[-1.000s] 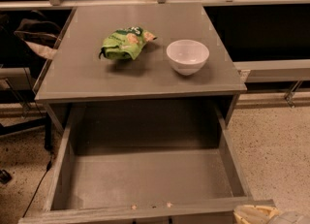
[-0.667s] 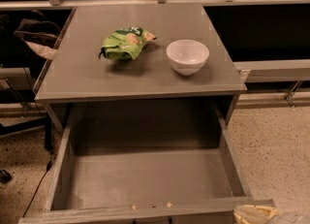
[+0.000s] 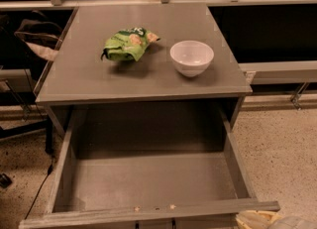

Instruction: Close top drawer

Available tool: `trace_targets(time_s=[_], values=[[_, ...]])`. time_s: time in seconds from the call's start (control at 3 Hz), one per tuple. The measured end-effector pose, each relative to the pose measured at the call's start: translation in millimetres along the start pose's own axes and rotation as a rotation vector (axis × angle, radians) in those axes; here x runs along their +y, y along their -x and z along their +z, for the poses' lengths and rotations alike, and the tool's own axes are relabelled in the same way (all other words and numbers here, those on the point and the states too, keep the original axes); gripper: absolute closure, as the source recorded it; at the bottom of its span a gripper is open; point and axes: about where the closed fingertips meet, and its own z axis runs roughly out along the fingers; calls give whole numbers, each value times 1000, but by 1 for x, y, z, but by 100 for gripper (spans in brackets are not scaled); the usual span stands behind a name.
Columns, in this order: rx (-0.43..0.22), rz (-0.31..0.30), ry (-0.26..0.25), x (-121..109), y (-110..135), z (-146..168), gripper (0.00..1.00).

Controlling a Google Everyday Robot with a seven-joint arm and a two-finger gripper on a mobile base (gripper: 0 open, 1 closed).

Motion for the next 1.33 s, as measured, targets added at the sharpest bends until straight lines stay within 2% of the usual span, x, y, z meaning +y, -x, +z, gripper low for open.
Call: trace_targets(time_s=[0.33, 0.67, 1.33], values=[[-2, -45, 21, 5, 12, 10, 100], [-33, -122, 49, 6, 48, 30, 100], [-22, -105, 34, 6, 41, 26, 100]])
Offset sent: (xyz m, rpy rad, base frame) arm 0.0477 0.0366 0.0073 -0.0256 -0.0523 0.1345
